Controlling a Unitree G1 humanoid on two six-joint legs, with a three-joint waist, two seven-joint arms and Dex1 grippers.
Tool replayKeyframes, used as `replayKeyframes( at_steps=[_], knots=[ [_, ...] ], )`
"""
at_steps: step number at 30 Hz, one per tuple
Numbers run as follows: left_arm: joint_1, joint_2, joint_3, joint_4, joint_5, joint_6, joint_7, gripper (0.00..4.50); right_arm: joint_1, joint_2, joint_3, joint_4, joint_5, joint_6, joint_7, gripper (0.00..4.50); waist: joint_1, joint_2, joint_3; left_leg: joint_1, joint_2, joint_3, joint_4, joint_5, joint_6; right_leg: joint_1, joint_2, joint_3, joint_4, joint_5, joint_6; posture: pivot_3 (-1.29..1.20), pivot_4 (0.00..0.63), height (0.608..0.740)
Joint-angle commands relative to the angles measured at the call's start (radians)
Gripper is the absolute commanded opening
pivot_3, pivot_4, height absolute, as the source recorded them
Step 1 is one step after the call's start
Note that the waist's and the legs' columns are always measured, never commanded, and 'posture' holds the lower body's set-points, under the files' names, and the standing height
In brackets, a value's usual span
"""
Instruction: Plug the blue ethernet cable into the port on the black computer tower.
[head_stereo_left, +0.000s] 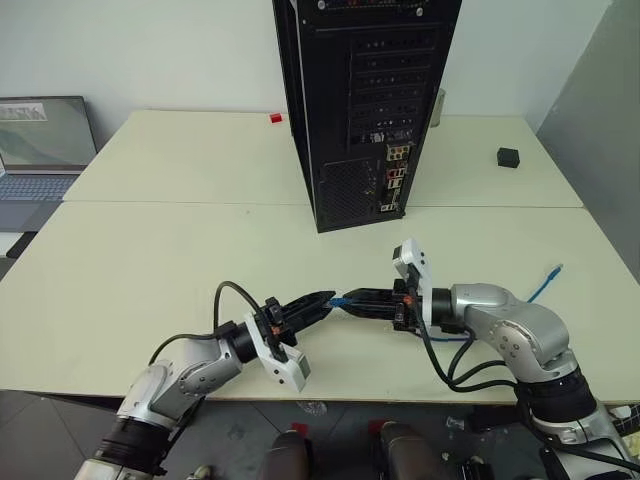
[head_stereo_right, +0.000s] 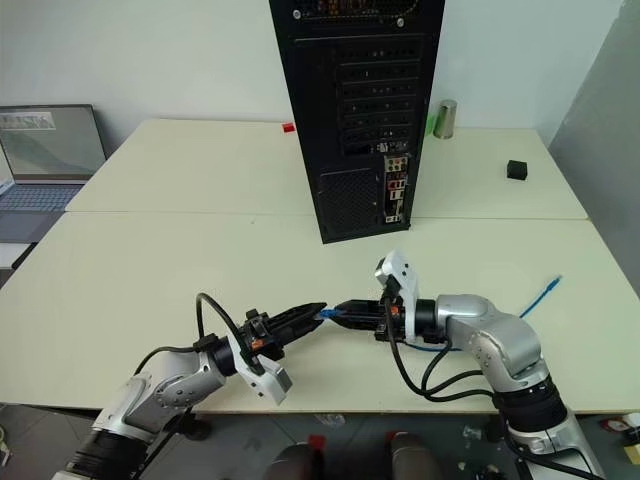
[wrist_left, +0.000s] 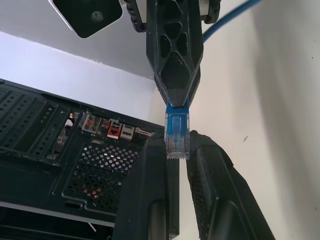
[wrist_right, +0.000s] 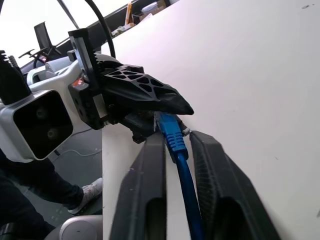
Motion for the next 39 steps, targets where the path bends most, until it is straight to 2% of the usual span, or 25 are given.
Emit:
replayKeyframes(
  at_steps=[1, 9, 12, 14, 15, 21, 23, 27, 30, 32, 39],
  knots=[
    [0.0, 0.006, 0.006, -0.027, -0.004, -0.006, 0.026, 0.27, -0.014, -0.009, -0.013, -0.019, -0.003, -0.027, 0.001, 0.02, 0.0, 0.0, 0.0, 0.0, 0.0, 0.0, 0.0, 0.0, 0.0, 0.0, 0.0, 0.0, 0.0, 0.0, 0.0, 0.0, 0.15, 0.74],
    [-0.007, 0.002, -0.002, -0.021, 0.023, -0.008, 0.053, 0.27, -0.02, -0.012, -0.01, -0.005, -0.003, -0.024, 0.004, 0.0, 0.0, 0.0, 0.0, 0.0, 0.0, 0.0, 0.0, 0.0, 0.0, 0.0, 0.0, 0.0, 0.0, 0.0, 0.0, 0.0, 0.15, 0.74],
    [-0.004, 0.007, -0.02, -0.015, -0.006, -0.003, 0.026, 0.27, -0.023, -0.015, -0.012, 0.0, -0.001, -0.019, 0.008, 0.0, 0.0, 0.0, 0.0, 0.0, 0.0, 0.0, 0.0, 0.0, 0.0, 0.0, 0.0, 0.0, 0.0, 0.0, 0.0, 0.0, 0.15, 0.74],
    [0.0, 0.012, -0.034, -0.011, -0.062, 0.004, -0.006, 0.98, -0.025, -0.021, -0.011, 0.002, -0.002, -0.017, 0.013, 0.0, 0.0, 0.0, 0.0, 0.0, 0.0, 0.0, 0.0, 0.0, 0.0, 0.0, 0.0, 0.0, 0.0, 0.0, 0.0, 0.0, 0.15, 0.74],
    [0.001, 0.013, -0.039, -0.011, -0.081, 0.008, -0.019, 1.05, -0.025, -0.024, -0.01, 0.003, -0.003, -0.017, 0.015, 0.0, 0.0, 0.0, 0.0, 0.0, 0.0, 0.0, 0.0, 0.0, 0.0, 0.0, 0.0, 0.0, 0.0, 0.0, 0.0, 0.0, 0.15, 0.74],
    [0.009, 0.014, -0.048, -0.024, -0.208, 0.078, -0.1, 2.42, -0.025, -0.043, -0.014, 0.002, 0.001, -0.02, 0.018, 0.0, -0.001, 0.0, 0.0, 0.0, 0.0, 0.0, 0.0, 0.0, 0.0, 0.0, 0.0, 0.0, 0.0, 0.0, 0.0, 0.0, 0.15, 0.74],
    [0.008, 0.002, -0.041, -0.037, -0.258, 0.124, -0.125, 2.71, -0.025, -0.054, -0.027, 0.001, -0.001, -0.026, 0.018, 0.0, 0.0, 0.0, 0.0, 0.0, 0.0, 0.0, 0.0, 0.0, 0.0, 0.0, 0.0, 0.0, 0.0, 0.0, 0.0, 0.0, 0.15, 0.74],
    [0.015, -0.047, -0.034, -0.089, -0.459, 0.323, -0.213, 3.47, -0.028, -0.076, -0.081, 0.002, -0.006, -0.053, -0.005, 0.0, 0.0, 0.0, 0.0, 0.0, 0.0, 0.0, 0.0, 0.0, 0.0, 0.0, 0.0, 0.0, 0.0, 0.0, 0.0, 0.0, 0.15, 0.74],
    [0.042, -0.125, -0.023, -0.211, -0.758, 0.746, -0.285, 3.99, -0.029, -0.07, -0.14, -0.012, -0.027, -0.088, -0.074, 0.0, -0.001, 0.0, 0.0, -0.001, 0.0, 0.0, 0.0, 0.0, 0.0, 0.0, 0.0, 0.0, 0.0, 0.0, 0.0, 0.0, 0.15, 0.74],
    [0.037, -0.146, -0.013, -0.283, -0.863, 0.908, -0.308, 4.0, -0.025, -0.054, -0.171, -0.03, -0.029, -0.098, -0.12, 0.0, -0.002, 0.0, 0.0, -0.001, -0.001, 0.0, 0.001, 0.0, 0.0, 0.0, 0.0, 0.0, 0.001, 0.0, 0.0, 0.0, 0.15, 0.74],
    [-0.04, -0.172, 0.009, -0.417, -0.984, 1.239, -0.288, 4.0, -0.004, 0.01, -0.186, -0.101, -0.106, -0.149, -0.292, 0.0, -0.002, 0.0, 0.0, 0.0, 0.001, -0.001, 0.001, 0.0, 0.0, -0.001, 0.002, 0.0, 0.002, 0.0, 0.0, 0.0, 0.15, 0.74]
  ],
)
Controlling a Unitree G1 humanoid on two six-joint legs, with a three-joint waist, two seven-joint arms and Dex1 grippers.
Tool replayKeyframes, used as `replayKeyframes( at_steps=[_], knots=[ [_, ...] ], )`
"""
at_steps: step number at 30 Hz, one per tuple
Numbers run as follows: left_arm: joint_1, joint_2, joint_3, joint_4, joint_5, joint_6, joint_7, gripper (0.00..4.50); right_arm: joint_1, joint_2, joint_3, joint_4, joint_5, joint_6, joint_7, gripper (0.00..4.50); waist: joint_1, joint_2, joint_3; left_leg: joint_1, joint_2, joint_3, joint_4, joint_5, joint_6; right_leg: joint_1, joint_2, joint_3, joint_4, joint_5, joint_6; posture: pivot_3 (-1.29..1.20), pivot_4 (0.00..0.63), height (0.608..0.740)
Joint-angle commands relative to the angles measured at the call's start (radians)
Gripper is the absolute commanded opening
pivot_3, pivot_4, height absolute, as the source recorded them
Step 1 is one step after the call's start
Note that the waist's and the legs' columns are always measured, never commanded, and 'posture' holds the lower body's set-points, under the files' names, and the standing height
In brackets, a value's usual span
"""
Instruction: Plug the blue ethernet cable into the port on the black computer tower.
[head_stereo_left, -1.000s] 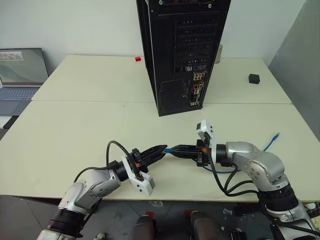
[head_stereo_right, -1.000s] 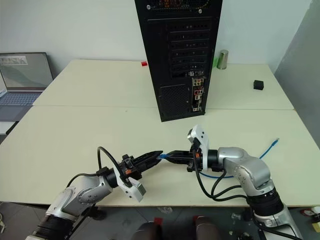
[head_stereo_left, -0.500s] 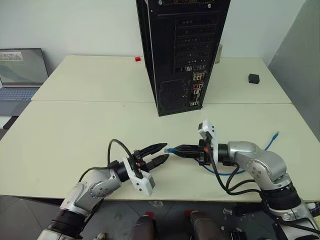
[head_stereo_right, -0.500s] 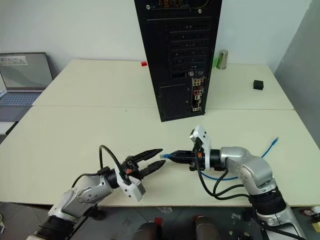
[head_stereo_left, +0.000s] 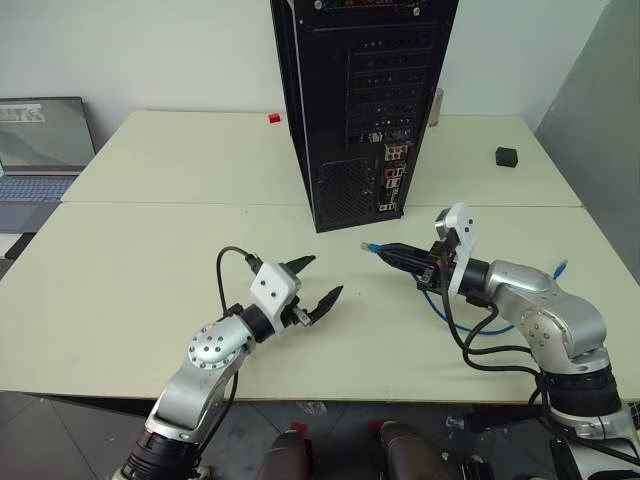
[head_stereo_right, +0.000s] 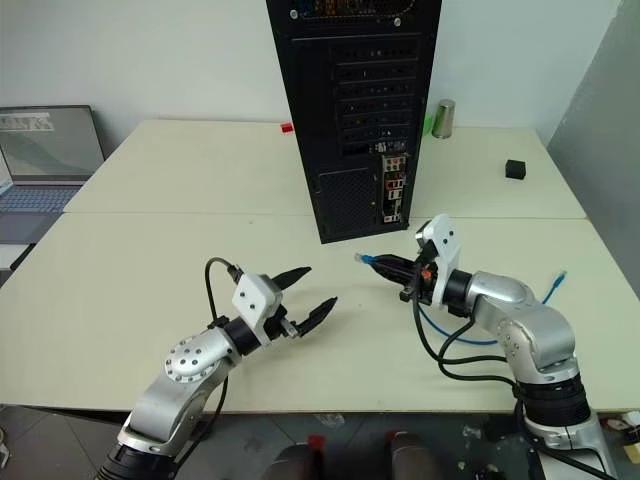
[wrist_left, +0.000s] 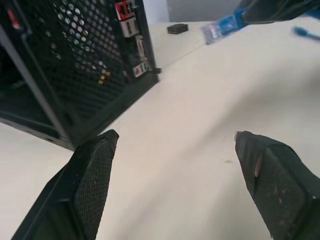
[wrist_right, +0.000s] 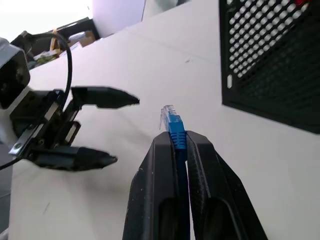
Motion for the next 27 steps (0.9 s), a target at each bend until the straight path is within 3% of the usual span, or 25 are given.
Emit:
replayKeyframes(
  at_steps=[1, 7, 15, 23, 27],
  knots=[
    [-0.066, -0.015, 0.032, -0.085, -0.054, 0.176, 0.034, 4.0, -0.001, 0.039, -0.01, -0.077, -0.083, -0.062, -0.134, 0.0, 0.001, 0.0, 0.0, 0.0, 0.0, 0.0, 0.0, 0.0, 0.0, 0.0, 0.0, 0.0, 0.0, 0.0, 0.0, 0.0, 0.15, 0.74],
    [-0.166, -0.055, 0.054, -0.13, -0.093, 0.386, 0.089, 4.0, 0.007, 0.095, 0.045, -0.096, -0.262, -0.163, -0.298, 0.0, 0.0, 0.0, 0.0, 0.0, -0.001, 0.0, 0.0, 0.0, 0.0, 0.0, 0.001, 0.001, 0.0, 0.0, 0.0, 0.0, 0.15, 0.74],
    [-0.251, -0.119, 0.092, -0.153, -0.128, 0.552, 0.162, 4.0, -0.024, 0.18, 0.039, -0.047, -0.375, -0.209, -0.437, 0.0, 0.001, 0.0, 0.0, 0.0, -0.001, 0.001, 0.0, 0.001, -0.001, 0.0, 0.001, 0.001, 0.0, 0.0, 0.0, 0.0, 0.15, 0.74],
    [-0.31, -0.174, 0.101, -0.166, -0.144, 0.622, 0.201, 4.0, -0.118, 0.247, 0.036, 0.112, -0.439, -0.27, -0.494, 0.0, 0.0, 0.0, 0.0, 0.0, -0.001, 0.001, 0.0, 0.001, -0.002, -0.001, 0.0, 0.002, 0.0, 0.0, 0.0, 0.0, 0.15, 0.74],
    [-0.319, -0.153, 0.076, -0.169, -0.116, 0.603, 0.187, 4.0, -0.172, 0.281, 0.019, 0.213, -0.456, -0.305, -0.52, 0.0, 0.001, 0.0, 0.0, 0.0, -0.001, 0.002, 0.0, 0.001, -0.002, -0.001, 0.0, 0.002, 0.0, 0.0, 0.0, 0.0, 0.15, 0.74]
  ],
)
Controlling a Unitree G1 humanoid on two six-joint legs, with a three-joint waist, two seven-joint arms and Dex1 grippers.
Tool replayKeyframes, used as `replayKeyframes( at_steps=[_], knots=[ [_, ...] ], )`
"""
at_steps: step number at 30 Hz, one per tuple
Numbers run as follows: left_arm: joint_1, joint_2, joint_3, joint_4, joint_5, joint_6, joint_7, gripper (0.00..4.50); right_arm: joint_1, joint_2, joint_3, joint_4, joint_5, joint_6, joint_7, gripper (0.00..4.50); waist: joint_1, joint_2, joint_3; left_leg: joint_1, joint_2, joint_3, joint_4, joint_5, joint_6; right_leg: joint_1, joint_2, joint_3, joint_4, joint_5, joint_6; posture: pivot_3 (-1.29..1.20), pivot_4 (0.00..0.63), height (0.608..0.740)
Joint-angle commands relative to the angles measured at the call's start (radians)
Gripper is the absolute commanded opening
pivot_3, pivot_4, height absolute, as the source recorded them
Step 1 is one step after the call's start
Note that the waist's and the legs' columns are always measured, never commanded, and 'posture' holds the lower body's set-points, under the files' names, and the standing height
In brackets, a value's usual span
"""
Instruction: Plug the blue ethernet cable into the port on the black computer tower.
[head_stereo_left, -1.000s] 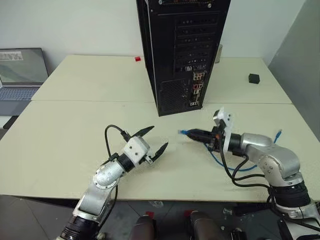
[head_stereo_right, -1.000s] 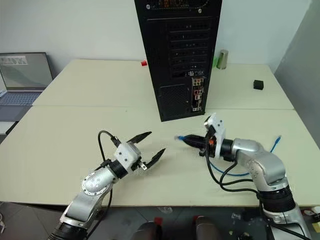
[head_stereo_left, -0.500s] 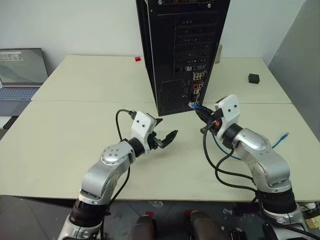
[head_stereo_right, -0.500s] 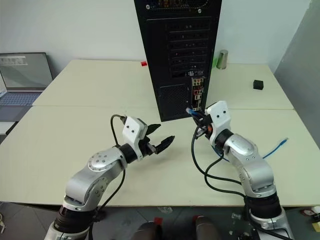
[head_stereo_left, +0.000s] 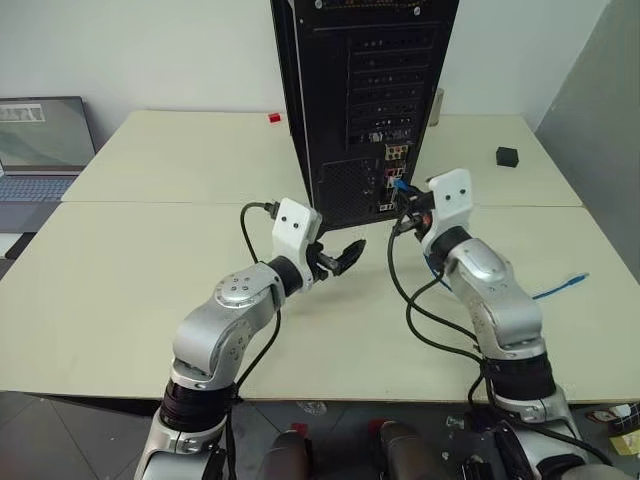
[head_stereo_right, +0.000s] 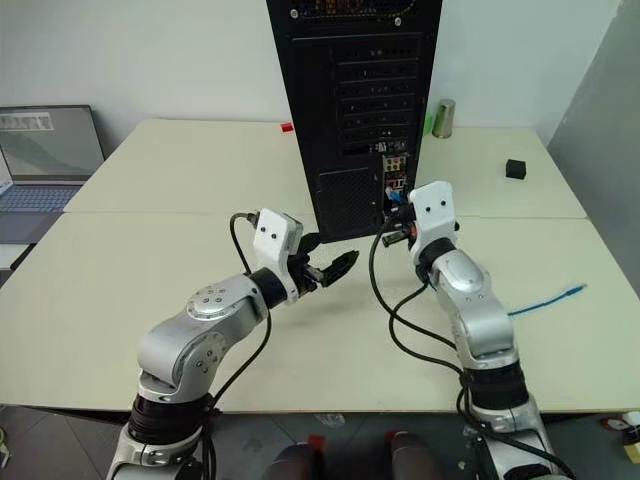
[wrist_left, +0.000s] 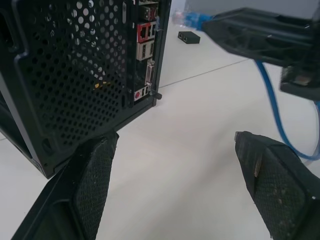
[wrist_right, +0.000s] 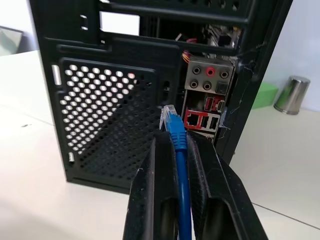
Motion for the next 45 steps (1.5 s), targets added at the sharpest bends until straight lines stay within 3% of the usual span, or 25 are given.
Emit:
replayKeyframes(
  at_steps=[1, 14, 45],
  knots=[
    [-0.019, 0.021, -0.013, -0.041, 0.022, -0.023, -0.014, 4.0, -0.057, 0.024, -0.025, 0.06, -0.015, -0.056, -0.029, 0.0, 0.0, 0.0, 0.0, 0.0, 0.0, 0.0, 0.0, 0.0, 0.0, 0.0, 0.0, 0.0, 0.0, 0.0, 0.0, 0.0, 0.15, 0.74],
    [-0.008, 0.054, -0.06, -0.046, 0.1, -0.083, -0.03, 4.0, -0.155, 0.062, -0.059, 0.289, -0.041, -0.165, -0.077, 0.0, 0.0, 0.0, 0.0, 0.0, 0.0, 0.001, 0.0, 0.0, 0.0, -0.001, 0.0, 0.001, 0.0, 0.0, 0.0, 0.0, 0.15, 0.74],
    [-0.012, 0.045, -0.052, -0.042, 0.143, -0.09, -0.034, 4.0, -0.179, 0.106, -0.074, 0.333, -0.036, -0.17, -0.069, 0.0, -0.001, 0.0, 0.0, 0.0, 0.0, 0.001, 0.0, 0.0, 0.0, -0.001, -0.001, 0.001, 0.0, 0.0, 0.0, 0.0, 0.15, 0.74]
  ],
)
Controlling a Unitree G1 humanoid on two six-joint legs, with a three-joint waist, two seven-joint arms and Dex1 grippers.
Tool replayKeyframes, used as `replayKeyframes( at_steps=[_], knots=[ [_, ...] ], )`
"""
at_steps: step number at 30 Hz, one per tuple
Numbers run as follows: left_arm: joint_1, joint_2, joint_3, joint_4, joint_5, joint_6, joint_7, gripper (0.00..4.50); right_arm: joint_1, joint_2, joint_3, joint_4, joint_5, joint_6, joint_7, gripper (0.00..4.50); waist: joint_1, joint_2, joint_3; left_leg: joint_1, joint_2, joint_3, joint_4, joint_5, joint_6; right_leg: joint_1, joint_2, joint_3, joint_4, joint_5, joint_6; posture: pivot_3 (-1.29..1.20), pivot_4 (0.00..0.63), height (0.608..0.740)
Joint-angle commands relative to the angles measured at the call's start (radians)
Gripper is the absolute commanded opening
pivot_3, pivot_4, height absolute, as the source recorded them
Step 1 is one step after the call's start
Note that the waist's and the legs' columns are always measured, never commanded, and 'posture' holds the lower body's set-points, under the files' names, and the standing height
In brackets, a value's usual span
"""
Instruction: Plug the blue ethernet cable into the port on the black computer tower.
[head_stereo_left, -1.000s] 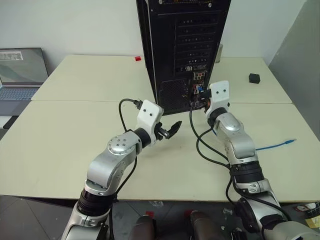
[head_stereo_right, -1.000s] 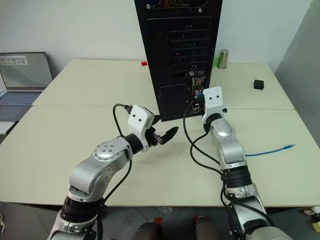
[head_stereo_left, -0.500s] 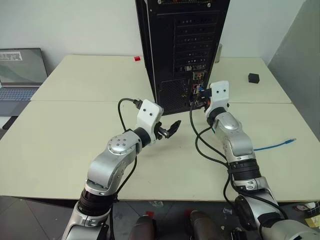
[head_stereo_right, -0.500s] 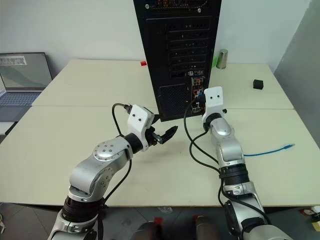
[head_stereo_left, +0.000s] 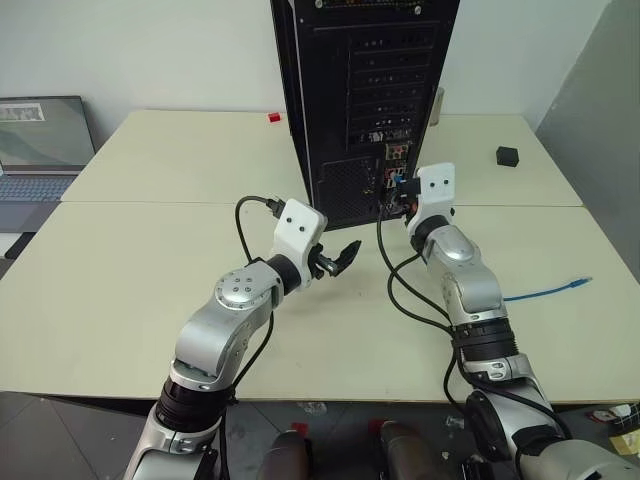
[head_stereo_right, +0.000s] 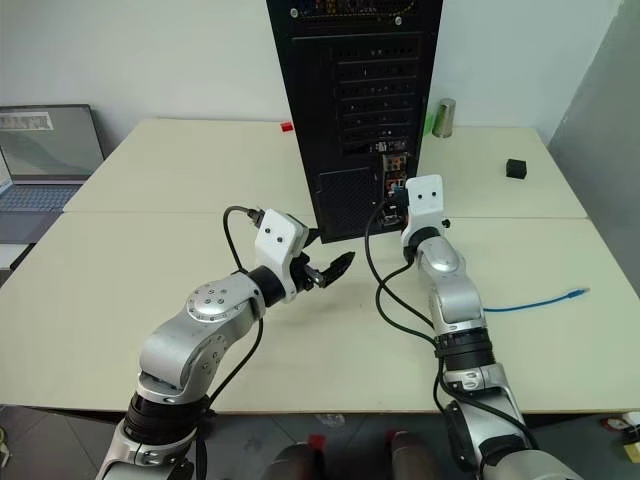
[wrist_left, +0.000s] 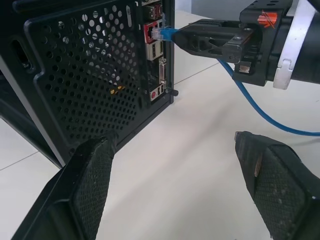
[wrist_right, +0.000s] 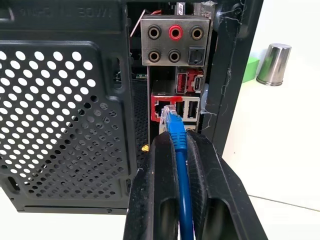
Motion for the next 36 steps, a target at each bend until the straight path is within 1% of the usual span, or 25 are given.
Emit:
replayKeyframes(
  at_steps=[1, 15, 25, 36],
  knots=[
    [-0.012, -0.005, 0.01, -0.039, 0.008, -0.027, -0.002, 4.0, -0.031, 0.003, -0.004, -0.022, 0.006, -0.016, 0.009, 0.0, 0.0, 0.0, 0.0, 0.0, 0.0, 0.0, 0.0, 0.0, 0.0, 0.0, 0.0, 0.0, 0.0, 0.0, 0.0, 0.0, 0.15, 0.74],
    [-0.02, -0.024, 0.027, -0.035, -0.001, -0.034, -0.006, 4.0, -0.054, 0.009, -0.013, 0.004, 0.009, -0.025, 0.014, 0.0, -0.008, 0.0, 0.0, 0.0, 0.0, 0.0, 0.0, 0.0, 0.0, 0.0, 0.0, 0.0, 0.0, 0.0, 0.0, 0.0, 0.15, 0.74],
    [-0.024, -0.019, 0.027, -0.027, 0.006, -0.036, -0.01, 4.0, -0.071, 0.018, -0.022, 0.023, 0.017, -0.022, 0.015, 0.0, -0.009, 0.0, 0.0, 0.0, 0.0, 0.0, 0.0, 0.0, 0.0, 0.0, 0.0, 0.0, 0.0, 0.0, 0.0, 0.0, 0.15, 0.74],
    [-0.025, -0.019, 0.024, -0.025, 0.014, -0.035, -0.006, 4.0, -0.089, 0.042, -0.019, 0.004, 0.014, 0.04, -0.033, 0.0, -0.011, 0.0, 0.0, 0.0, 0.0, 0.0, 0.0, 0.0, 0.0, 0.0, 0.0, 0.0, 0.0, 0.0, 0.0, 0.0, 0.15, 0.74]
  ],
)
